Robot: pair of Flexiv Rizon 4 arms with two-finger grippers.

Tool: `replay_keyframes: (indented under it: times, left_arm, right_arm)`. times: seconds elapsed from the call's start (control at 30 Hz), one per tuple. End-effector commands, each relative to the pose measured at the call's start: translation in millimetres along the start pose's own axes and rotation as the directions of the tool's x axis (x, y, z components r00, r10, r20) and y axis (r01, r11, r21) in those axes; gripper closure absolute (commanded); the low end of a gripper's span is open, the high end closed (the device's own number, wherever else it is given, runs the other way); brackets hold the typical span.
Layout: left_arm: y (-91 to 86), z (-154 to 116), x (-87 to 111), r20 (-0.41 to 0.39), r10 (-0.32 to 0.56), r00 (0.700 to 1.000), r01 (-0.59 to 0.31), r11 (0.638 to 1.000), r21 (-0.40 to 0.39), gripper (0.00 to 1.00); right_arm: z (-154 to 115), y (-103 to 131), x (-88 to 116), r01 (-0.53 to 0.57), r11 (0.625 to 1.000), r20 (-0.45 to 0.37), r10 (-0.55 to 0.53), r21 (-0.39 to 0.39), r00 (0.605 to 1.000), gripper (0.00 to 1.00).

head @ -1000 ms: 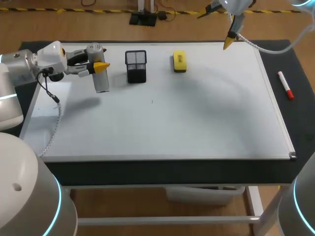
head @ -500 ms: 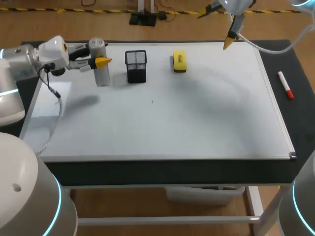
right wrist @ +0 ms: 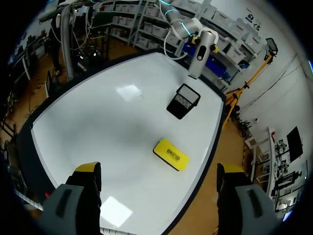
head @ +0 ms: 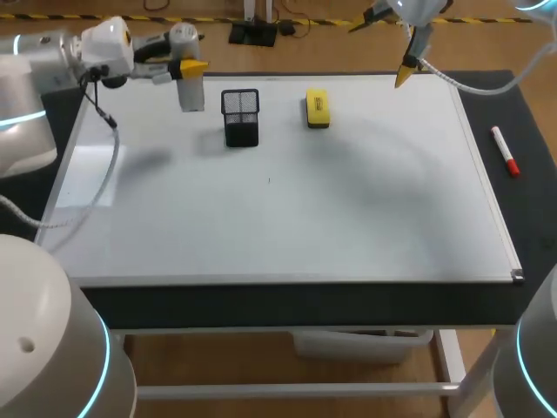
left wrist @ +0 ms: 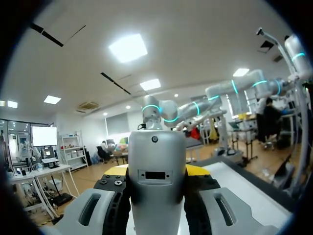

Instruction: Pick up the inspection probe, press it on each red-marked spot on the whiteboard one by one, put down the probe, pick up the eraser, and wipe off all the red marks.

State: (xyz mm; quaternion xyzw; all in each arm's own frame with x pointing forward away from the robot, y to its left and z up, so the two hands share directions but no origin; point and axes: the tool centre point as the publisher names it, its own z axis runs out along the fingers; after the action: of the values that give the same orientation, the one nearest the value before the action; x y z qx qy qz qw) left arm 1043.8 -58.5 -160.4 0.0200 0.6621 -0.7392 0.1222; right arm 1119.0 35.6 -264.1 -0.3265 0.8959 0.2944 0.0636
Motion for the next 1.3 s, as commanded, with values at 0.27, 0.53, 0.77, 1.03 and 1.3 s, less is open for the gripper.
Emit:
replay_keyframes:
  times: [0.27, 0.53, 0.77, 1.03, 1.3]
  left_arm:
    - [-13.5, 29.7, -29.2, -0.086, -0.023, 0.996, 0.027, 0.998, 0.048, 1.00]
    - [-12.8, 51.7, -31.9, -0.138, -0.054, 0.989, 0.066, 0.994, 0.089, 1.00]
    - [-8.6, 63.9, -24.7, -0.166, -0.080, 0.983, 0.098, 0.990, 0.101, 1.00]
    - [-1.0, 68.7, -13.3, -0.159, -0.105, 0.982, 0.122, 0.988, 0.100, 1.00]
    - [5.1, 71.6, -7.4, -0.127, -0.107, 0.986, 0.120, 0.988, 0.097, 1.00]
  right_arm:
    - [-0.8, -0.3, -0.7, 0.001, 1.000, -0.005, -0.001, 0.003, 1.000, 0.00]
    - [-0.8, -0.3, -0.7, 0.001, 1.000, -0.005, -0.001, 0.003, 1.000, 0.00]
    - [-0.8, -0.3, -0.7, 0.001, 1.000, -0.005, -0.001, 0.003, 1.000, 0.00]
    - [-0.8, -0.3, -0.7, 0.001, 1.000, -0.005, -0.001, 0.003, 1.000, 0.00]
    - [-0.8, -0.3, -0.7, 0.001, 1.000, -0.005, -0.001, 0.003, 1.000, 0.00]
